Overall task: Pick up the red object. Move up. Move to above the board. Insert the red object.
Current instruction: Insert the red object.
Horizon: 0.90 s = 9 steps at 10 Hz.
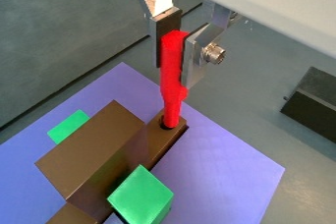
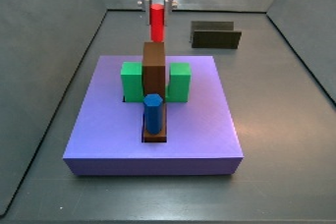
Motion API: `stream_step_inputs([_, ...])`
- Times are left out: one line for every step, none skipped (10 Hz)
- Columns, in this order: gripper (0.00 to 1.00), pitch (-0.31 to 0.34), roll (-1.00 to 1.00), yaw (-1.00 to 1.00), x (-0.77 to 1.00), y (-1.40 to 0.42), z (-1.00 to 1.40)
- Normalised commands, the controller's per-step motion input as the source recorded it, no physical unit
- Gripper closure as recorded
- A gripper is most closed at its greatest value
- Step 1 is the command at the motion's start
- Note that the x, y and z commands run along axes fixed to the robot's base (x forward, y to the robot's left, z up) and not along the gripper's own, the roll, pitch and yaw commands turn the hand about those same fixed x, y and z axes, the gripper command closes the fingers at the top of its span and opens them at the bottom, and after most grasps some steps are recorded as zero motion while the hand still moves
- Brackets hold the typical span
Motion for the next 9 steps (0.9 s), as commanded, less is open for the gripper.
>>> stream_step_inputs([1.00,0.000,0.00,0.00,-0.01,0.00,-0.09])
stream_step_inputs([1.00,0.000,0.00,0.00,0.00,0.00,-0.09])
stream_step_inputs([1.00,0.000,0.02,0.00,0.00,-0.06,-0.15])
stream_step_inputs([1.00,0.000,0.01,0.00,0.00,-0.09,-0.18])
stream_step_inputs([1.00,-0.001,0.00,0.00,0.00,-0.09,-0.15])
stream_step_inputs([1.00,0.000,0.00,0.00,0.00,-0.04,-0.17])
stream_step_inputs([1.00,0.000,0.00,0.00,0.00,0.00,-0.14])
stream_step_inputs([1.00,0.000,0.00,0.00,0.00,0.05,-0.12])
stream_step_inputs([1.00,0.000,0.00,0.00,0.07,0.12,-0.05])
